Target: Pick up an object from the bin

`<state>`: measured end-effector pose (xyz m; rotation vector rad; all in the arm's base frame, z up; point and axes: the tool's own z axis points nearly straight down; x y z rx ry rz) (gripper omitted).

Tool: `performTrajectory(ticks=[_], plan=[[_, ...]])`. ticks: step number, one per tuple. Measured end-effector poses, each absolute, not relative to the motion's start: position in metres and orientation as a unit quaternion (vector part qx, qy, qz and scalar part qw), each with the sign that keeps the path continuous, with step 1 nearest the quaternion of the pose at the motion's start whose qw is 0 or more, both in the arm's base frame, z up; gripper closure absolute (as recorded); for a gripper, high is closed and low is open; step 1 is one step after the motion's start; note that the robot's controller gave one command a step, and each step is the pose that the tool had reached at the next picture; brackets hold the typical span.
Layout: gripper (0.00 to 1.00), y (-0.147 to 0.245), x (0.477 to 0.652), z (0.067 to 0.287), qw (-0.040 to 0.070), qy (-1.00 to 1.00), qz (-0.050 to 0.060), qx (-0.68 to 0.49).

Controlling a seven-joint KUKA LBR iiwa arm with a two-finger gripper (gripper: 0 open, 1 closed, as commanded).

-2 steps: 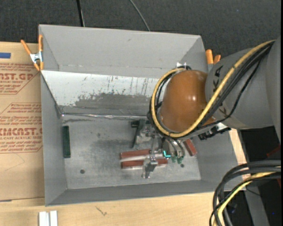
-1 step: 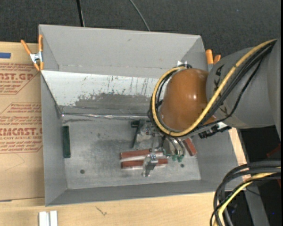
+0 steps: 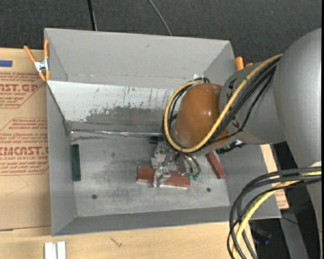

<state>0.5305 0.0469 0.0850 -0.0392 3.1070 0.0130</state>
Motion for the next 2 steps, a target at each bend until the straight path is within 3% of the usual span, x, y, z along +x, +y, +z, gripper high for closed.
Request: performTrajectory(ticks=[1, 2], plan=[[0.0, 0.0465, 0.5236, 0.0817, 0.004, 1.0, 0.003, -0.014], [1.0, 0.0461, 0.5311, 0.0844, 0.019, 1.0, 0.004, -0.012]])
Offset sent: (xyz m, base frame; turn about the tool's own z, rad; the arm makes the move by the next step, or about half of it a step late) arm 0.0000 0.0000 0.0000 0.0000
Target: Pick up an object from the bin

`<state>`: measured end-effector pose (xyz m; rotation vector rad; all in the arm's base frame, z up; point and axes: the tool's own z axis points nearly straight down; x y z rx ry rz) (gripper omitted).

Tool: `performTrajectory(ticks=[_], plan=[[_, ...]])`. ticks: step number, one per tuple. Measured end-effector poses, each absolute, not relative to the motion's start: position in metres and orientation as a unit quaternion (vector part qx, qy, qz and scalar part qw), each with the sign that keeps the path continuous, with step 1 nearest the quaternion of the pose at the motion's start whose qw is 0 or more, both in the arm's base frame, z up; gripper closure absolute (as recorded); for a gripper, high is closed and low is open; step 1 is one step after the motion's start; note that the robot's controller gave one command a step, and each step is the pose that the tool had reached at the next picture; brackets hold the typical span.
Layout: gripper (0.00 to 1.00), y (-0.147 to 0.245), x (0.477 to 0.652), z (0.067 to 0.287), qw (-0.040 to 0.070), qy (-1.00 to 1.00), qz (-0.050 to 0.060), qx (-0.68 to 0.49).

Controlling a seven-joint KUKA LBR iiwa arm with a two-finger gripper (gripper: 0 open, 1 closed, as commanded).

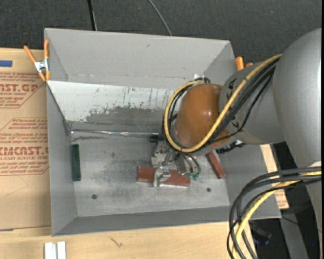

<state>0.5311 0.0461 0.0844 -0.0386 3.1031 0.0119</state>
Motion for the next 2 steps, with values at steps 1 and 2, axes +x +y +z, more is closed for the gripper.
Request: performTrajectory(ticks=[1, 2], plan=[[1.0, 0.046, 0.531, 0.084, 0.019, 1.0, 0.004, -0.012], [1.0, 0.071, 0.526, 0.228, 0.003, 1.0, 0.0, -0.024]])
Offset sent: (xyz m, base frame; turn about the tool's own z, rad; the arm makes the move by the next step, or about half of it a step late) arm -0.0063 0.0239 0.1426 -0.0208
